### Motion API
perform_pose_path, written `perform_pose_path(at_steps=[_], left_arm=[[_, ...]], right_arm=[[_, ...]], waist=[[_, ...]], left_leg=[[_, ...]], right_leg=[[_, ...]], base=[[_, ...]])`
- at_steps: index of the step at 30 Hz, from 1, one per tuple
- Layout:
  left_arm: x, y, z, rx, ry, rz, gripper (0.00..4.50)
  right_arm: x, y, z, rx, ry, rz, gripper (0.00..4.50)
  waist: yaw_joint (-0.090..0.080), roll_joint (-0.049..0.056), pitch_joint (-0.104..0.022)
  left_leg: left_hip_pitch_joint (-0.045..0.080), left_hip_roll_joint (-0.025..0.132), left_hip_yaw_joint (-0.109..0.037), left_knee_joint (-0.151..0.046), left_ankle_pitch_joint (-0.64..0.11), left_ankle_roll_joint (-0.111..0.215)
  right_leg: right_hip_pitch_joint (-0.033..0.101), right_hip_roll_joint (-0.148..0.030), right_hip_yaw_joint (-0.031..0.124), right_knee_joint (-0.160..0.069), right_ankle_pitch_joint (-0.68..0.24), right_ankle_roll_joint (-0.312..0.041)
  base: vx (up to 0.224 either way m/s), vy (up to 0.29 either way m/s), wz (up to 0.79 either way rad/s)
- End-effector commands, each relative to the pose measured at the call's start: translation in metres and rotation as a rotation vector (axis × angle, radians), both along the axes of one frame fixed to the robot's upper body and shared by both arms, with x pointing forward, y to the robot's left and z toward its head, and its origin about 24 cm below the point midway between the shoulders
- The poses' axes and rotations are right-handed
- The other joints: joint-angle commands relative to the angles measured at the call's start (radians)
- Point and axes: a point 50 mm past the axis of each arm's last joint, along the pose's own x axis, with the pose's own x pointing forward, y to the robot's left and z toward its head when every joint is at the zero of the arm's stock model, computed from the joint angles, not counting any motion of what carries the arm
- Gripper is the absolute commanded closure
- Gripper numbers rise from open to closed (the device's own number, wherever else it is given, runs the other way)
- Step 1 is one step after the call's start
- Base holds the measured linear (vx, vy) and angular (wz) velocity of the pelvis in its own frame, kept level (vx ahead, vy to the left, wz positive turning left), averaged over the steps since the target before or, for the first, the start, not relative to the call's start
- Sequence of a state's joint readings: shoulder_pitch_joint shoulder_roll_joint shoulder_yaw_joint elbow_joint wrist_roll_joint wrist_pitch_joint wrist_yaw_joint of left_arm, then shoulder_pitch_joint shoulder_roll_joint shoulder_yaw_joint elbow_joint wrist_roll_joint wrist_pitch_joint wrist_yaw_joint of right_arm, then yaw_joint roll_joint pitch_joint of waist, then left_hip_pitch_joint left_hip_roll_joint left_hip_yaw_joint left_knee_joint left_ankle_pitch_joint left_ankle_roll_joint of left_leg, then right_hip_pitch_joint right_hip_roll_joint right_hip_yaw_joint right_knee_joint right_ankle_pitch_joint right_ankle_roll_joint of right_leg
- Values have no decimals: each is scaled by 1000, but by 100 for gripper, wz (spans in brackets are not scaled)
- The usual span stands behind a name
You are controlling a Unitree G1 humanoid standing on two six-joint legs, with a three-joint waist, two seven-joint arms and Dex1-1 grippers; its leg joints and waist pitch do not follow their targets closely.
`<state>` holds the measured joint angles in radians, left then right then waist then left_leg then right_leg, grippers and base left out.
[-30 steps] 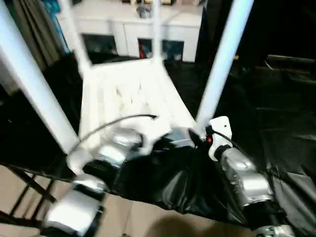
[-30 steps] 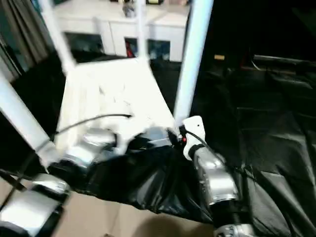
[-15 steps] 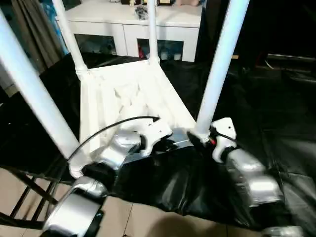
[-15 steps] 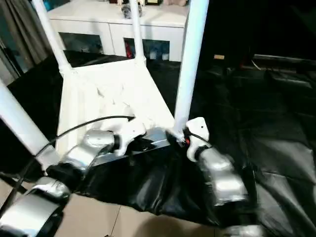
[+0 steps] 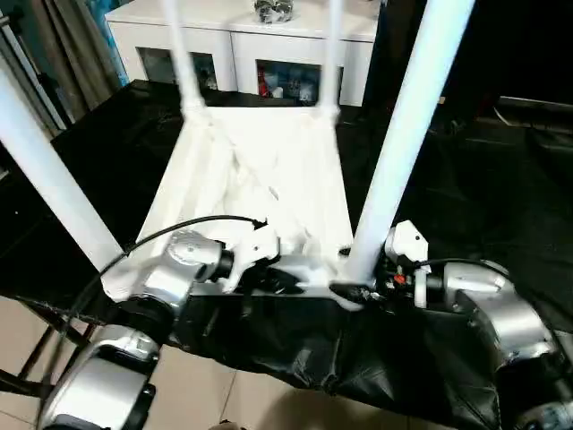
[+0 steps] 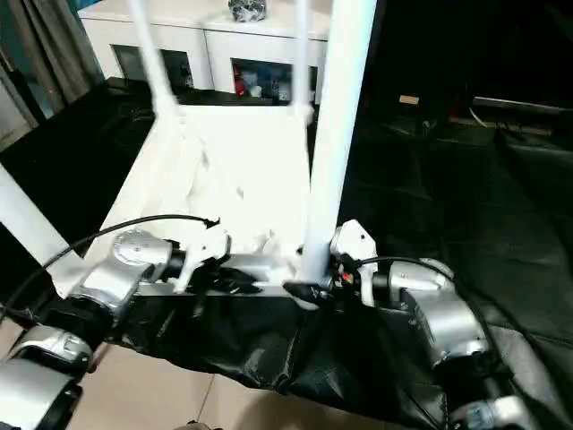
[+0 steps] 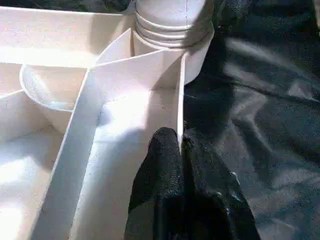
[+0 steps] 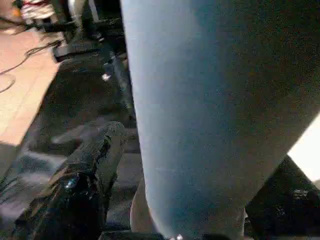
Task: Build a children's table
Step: Rotate leg to tighten
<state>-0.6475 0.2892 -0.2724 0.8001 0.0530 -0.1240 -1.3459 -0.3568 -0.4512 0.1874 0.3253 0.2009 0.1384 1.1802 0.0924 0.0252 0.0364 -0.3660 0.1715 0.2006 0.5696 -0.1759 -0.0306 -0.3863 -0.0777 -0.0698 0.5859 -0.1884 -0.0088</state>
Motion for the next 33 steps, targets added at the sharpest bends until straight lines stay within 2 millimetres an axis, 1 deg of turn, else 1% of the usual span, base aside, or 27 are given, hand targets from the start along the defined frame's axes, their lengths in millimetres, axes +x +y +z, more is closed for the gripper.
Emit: perform_pose_path(at_steps=[1,2,3,4,7,8,10,11,13,17,19,21,22,24,25,26,27,28,29,30,31,32,33], left_arm=[[-5,-1,-8,19,42,-34,450],[-5,-1,-8,19,42,-34,450],[-6,-1,-8,25,41,-41,450],[-6,-1,-8,25,41,-41,450],[-7,0,-8,30,49,-56,450],[-7,0,-8,30,49,-56,450],[-7,1,-9,33,48,-58,450],[-7,1,-9,34,48,-59,450],[-7,1,-9,34,47,-57,450],[-6,1,-10,33,45,-48,450],[-5,1,-10,31,45,-36,450],[-4,-1,-10,32,45,-9,450],[-4,-1,-10,32,45,-8,450],[-2,-5,-11,40,41,24,450],[0,-12,-12,38,36,50,450],[0,-15,-12,36,35,59,450],[1,-20,-13,33,33,78,450],[1,-21,-13,32,32,83,450],[3,-30,-13,26,26,108,450],[3,-39,-14,18,25,121,450],[3,-39,-14,18,25,121,450],[4,-50,-13,6,21,149,450],[4,-56,-13,4,15,160,450]], right_arm=[[-4,5,-9,-37,50,79,142],[-4,5,-9,-37,50,79,154],[-4,6,-9,-33,56,87,175],[-4,6,-9,-33,56,87,175],[-2,9,-10,-25,68,112,209],[-2,9,-10,-25,68,112,218],[-2,11,-11,-26,72,121,218],[-2,12,-11,-28,70,123,227],[-2,12,-12,-25,73,125,239],[-2,14,-14,-7,76,109,247],[-3,14,-14,4,76,97,248],[-4,15,-16,30,80,50,248],[-4,15,-16,30,80,49,249],[-5,17,-20,49,77,-16,249],[-4,20,-24,61,71,-91,249],[-4,21,-25,64,69,-116,249],[-3,22,-28,70,65,-167,250],[-3,23,-29,72,65,-180,250],[-1,27,-32,81,62,-257,250],[1,32,-35,97,68,-324,251],[1,32,-35,97,68,-324,251],[5,40,-38,116,75,-417,251],[7,44,-39,125,79,-467,251]], waist=[[4,-21,-51],[5,-21,-51],[5,-21,-52],[5,-21,-53],[6,-25,-53],[8,-25,-54],[8,-25,-53],[8,-25,-52],[7,-24,-51],[5,-21,-49],[5,-22,-49],[6,-20,-49],[6,-21,-47],[4,-21,-44],[2,-22,-41],[-2,-22,-37],[-5,-22,-36],[-9,-24,-33],[-14,-22,-32],[-18,-25,-30],[-19,-23,-31],[-24,-18,-31],[-28,-19,-30]], left_leg=[[12,71,-28,-59,-212,76],[12,72,-28,-59,-209,74],[12,71,-28,-59,-205,75],[12,72,-28,-58,-199,76],[11,71,-27,-56,-188,82],[11,71,-27,-55,-181,85],[10,70,-27,-55,-179,87],[10,71,-27,-56,-185,85],[11,70,-28,-57,-196,80],[13,71,-29,-59,-230,62],[14,72,-29,-60,-236,59],[14,71,-30,-61,-238,55],[15,71,-30,-62,-247,52],[17,72,-31,-66,-274,41],[18,71,-32,-67,-292,37],[22,70,-35,-71,-329,22],[25,71,-38,-72,-344,10],[29,68,-42,-73,-387,-2],[29,68,-47,-76,-403,-15],[30,65,-50,-77,-422,-19],[32,64,-51,-77,-430,-21],[31,63,-55,-78,-440,-20],[32,64,-54,-80,-446,-23]], right_leg=[[37,-86,48,-67,-235,-220],[38,-86,49,-65,-225,-224],[38,-86,49,-64,-217,-225],[38,-86,48,-62,-203,-232],[40,-87,48,-60,-185,-240],[41,-87,48,-59,-179,-241],[41,-87,48,-59,-181,-238],[40,-87,47,-60,-192,-236],[39,-87,48,-62,-217,-232],[36,-86,49,-68,-263,-224],[37,-86,49,-67,-266,-223],[36,-87,50,-68,-265,-222],[36,-87,51,-69,-274,-219],[33,-88,52,-75,-323,-207],[31,-88,51,-79,-353,-202],[29,-90,51,-86,-423,-186],[26,-91,52,-88,-453,-177],[24,-93,50,-97,-524,-156],[24,-94,49,-102,-567,-136],[23,-95,47,-109,-613,-113],[21,-96,45,-111,-628,-106],[23,-96,43,-115,-636,-96],[20,-93,43,-117,-633,-94]], base=[[0,0,0],[0,0,0],[0,0,0],[0,0,0],[0,0,0],[0,0,0],[0,0,0],[0,0,0],[0,0,0],[0,0,0],[0,0,0],[0,0,0],[0,0,0],[0,0,0],[0,0,0],[0,0,0],[0,0,0],[0,0,0],[0,0,0],[0,0,0],[0,0,0],[0,0,0],[0,0,0]])
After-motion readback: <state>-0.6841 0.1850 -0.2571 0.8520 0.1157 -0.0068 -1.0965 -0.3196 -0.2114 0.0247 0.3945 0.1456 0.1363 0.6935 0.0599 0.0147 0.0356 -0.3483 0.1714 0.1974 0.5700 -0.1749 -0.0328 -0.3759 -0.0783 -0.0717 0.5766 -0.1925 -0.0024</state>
